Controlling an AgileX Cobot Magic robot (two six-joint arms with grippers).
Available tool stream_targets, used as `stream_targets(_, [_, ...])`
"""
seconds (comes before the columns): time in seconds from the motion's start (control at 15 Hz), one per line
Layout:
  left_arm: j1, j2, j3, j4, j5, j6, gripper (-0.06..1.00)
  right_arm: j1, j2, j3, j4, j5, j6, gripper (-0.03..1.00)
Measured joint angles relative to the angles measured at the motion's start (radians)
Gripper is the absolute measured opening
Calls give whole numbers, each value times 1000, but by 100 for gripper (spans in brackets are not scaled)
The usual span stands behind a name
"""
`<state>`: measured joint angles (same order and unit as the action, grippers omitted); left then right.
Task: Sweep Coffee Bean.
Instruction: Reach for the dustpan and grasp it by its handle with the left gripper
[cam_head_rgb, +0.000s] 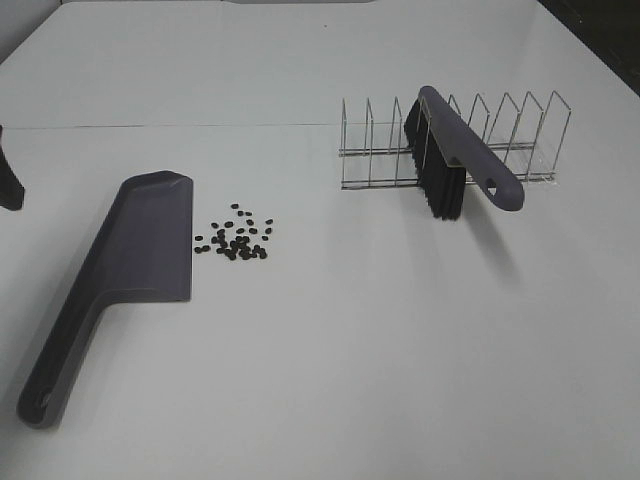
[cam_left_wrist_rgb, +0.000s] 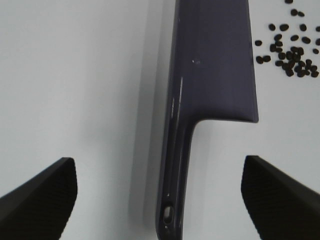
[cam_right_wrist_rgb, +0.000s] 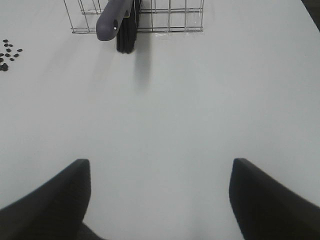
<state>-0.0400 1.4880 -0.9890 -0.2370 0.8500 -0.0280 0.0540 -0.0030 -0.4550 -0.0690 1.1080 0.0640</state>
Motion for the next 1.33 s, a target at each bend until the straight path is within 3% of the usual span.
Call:
stream_targets(0.4, [-153,215,-1,-19,-30,-23,81,0,0,0,0,0,0,73])
stream_targets(0.73, [-156,335,-1,40,-60,-47,81,0,0,0,0,0,0,73])
stream_targets(1.33, [-156,470,-2,55,-170,-89,81,0,0,0,0,0,0,72])
